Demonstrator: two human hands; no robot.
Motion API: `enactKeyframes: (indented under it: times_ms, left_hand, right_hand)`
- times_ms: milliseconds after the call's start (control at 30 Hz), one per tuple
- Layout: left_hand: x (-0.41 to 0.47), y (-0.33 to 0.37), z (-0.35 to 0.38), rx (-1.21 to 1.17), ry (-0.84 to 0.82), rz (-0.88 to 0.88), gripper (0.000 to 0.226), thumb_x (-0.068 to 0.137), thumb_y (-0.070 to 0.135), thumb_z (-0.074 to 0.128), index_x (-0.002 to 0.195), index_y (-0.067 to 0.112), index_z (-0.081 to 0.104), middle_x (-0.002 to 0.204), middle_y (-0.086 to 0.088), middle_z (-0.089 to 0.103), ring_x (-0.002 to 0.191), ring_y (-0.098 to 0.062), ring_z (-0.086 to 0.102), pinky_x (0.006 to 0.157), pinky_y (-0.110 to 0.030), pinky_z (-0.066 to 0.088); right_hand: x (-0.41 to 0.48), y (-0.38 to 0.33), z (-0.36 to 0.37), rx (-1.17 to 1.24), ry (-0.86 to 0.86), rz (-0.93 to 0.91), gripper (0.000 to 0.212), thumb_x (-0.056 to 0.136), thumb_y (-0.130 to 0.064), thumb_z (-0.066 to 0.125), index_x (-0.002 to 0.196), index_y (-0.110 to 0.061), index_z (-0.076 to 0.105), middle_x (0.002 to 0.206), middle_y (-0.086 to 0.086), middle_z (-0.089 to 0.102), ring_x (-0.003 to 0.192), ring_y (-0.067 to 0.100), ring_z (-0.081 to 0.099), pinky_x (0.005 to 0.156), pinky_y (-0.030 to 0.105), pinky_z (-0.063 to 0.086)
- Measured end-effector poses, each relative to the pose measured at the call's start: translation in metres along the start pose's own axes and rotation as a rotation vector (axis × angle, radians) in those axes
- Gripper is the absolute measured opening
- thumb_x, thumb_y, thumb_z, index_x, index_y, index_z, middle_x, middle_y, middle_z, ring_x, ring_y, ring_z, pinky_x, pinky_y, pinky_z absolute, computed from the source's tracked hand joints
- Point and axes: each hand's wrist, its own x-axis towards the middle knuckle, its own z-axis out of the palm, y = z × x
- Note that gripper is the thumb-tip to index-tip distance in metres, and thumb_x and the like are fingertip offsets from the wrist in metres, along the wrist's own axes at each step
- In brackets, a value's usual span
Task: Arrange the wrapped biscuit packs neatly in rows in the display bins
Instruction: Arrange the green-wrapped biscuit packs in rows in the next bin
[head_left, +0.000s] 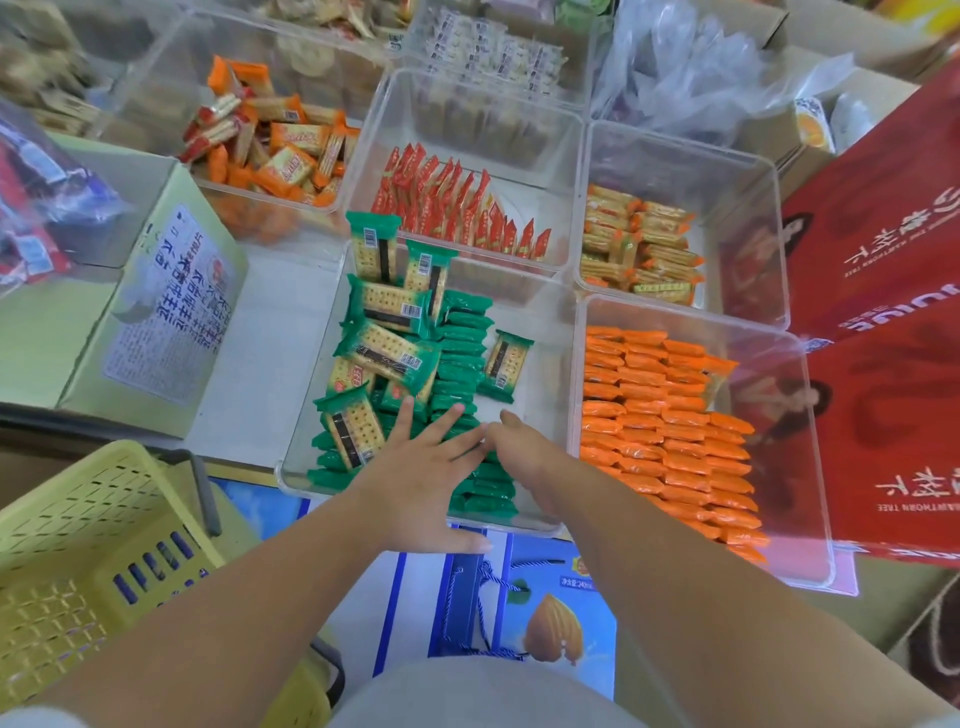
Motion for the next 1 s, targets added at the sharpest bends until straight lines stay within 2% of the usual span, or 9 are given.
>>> enactKeyframes:
  times_ms: [67, 167, 233, 367, 500, 633, 733, 833, 1000]
  left_hand:
    - [0.002, 0.000, 0.002, -0.019, 0.002, 0.026, 0.113, 0.070, 0.099, 0.019, 0.160, 0.029, 0.010, 0.167, 0.013, 0.003, 0.153, -0.021, -0.016, 0.110, -0.065, -0.026]
    - [0.002, -0.001, 0.003, 0.003, 0.015, 0.048, 0.114, 0.070, 0.099, 0.019, 0.158, 0.027, 0.022, 0.166, 0.011, 0.013, 0.154, -0.023, -0.008, 0.111, -0.068, -0.020]
    - [0.002, -0.001, 0.004, 0.015, 0.019, 0.057, 0.113, 0.071, 0.099, 0.018, 0.156, 0.025, 0.029, 0.165, 0.010, 0.020, 0.155, -0.025, -0.003, 0.111, -0.070, -0.016]
    - [0.001, -0.002, 0.006, 0.008, 0.015, 0.062, 0.110, 0.073, 0.097, 0.019, 0.156, 0.025, 0.030, 0.165, 0.009, 0.021, 0.154, -0.025, -0.005, 0.112, -0.070, -0.014]
    - [0.001, -0.003, 0.006, 0.008, 0.013, 0.066, 0.108, 0.075, 0.095, 0.020, 0.157, 0.025, 0.028, 0.166, 0.010, 0.015, 0.154, -0.026, -0.007, 0.112, -0.070, -0.013]
    - [0.001, -0.002, 0.005, -0.002, 0.003, 0.065, 0.106, 0.075, 0.093, 0.024, 0.157, 0.025, 0.027, 0.166, 0.008, 0.016, 0.154, -0.027, -0.006, 0.113, -0.069, -0.013]
    - [0.002, -0.002, 0.005, 0.007, -0.022, 0.059, 0.106, 0.075, 0.092, 0.023, 0.158, 0.026, 0.021, 0.167, 0.009, 0.010, 0.153, -0.025, -0.013, 0.112, -0.068, -0.017]
    - [0.002, -0.002, 0.005, 0.012, -0.043, 0.052, 0.103, 0.076, 0.090, 0.023, 0.159, 0.028, 0.017, 0.167, 0.009, 0.006, 0.152, -0.024, -0.018, 0.111, -0.068, -0.019]
    - [0.002, -0.001, 0.004, 0.017, -0.058, 0.047, 0.100, 0.078, 0.086, 0.026, 0.159, 0.028, 0.014, 0.168, 0.009, 0.003, 0.152, -0.024, -0.020, 0.111, -0.067, -0.020]
  right_hand:
    - [0.009, -0.003, -0.002, -0.070, 0.013, -0.016, 0.066, 0.097, -0.032, 0.037, 0.159, -0.020, 0.019, 0.157, 0.008, 0.035, 0.141, 0.029, 0.038, 0.103, 0.038, 0.033]
    - [0.015, -0.029, -0.009, -0.456, 0.040, -0.055, 0.019, 0.103, -0.015, 0.040, 0.104, -0.002, 0.054, 0.096, 0.009, 0.052, 0.083, 0.021, 0.048, 0.071, 0.025, 0.037]
    - [0.020, -0.048, -0.019, -0.785, 0.134, -0.234, 0.024, 0.104, -0.010, 0.039, 0.099, 0.000, 0.060, 0.093, 0.013, 0.056, 0.083, 0.025, 0.051, 0.075, 0.031, 0.044]
    - [0.048, -0.083, -0.051, -0.957, 0.434, -0.325, 0.010, 0.096, -0.008, 0.050, 0.096, -0.008, 0.059, 0.099, 0.010, 0.061, 0.088, 0.028, 0.058, 0.071, 0.033, 0.044]
    - [0.073, -0.100, -0.057, -1.083, 0.400, -0.274, 0.023, 0.092, -0.005, 0.054, 0.073, -0.013, 0.043, 0.089, 0.007, 0.054, 0.080, 0.024, 0.053, 0.069, 0.032, 0.043]
    - [0.092, -0.094, -0.049, -1.145, 0.356, -0.228, 0.007, 0.090, -0.011, 0.063, 0.091, -0.009, 0.057, 0.097, 0.007, 0.058, 0.084, 0.024, 0.054, 0.073, 0.032, 0.044]
    - [0.102, -0.085, -0.043, -1.201, 0.387, -0.212, 0.036, 0.087, -0.017, 0.070, 0.120, -0.007, 0.058, 0.116, 0.013, 0.053, 0.106, 0.030, 0.051, 0.089, 0.038, 0.047]
    - [0.105, -0.072, -0.039, -1.272, 0.407, -0.209, 0.044, 0.088, -0.021, 0.066, 0.130, -0.013, 0.057, 0.132, 0.015, 0.041, 0.123, 0.034, 0.041, 0.101, 0.043, 0.041]
    - [0.098, -0.056, -0.032, -1.242, 0.355, -0.315, 0.043, 0.092, -0.016, 0.056, 0.134, -0.014, 0.049, 0.122, 0.011, 0.051, 0.112, 0.033, 0.052, 0.088, 0.043, 0.045]
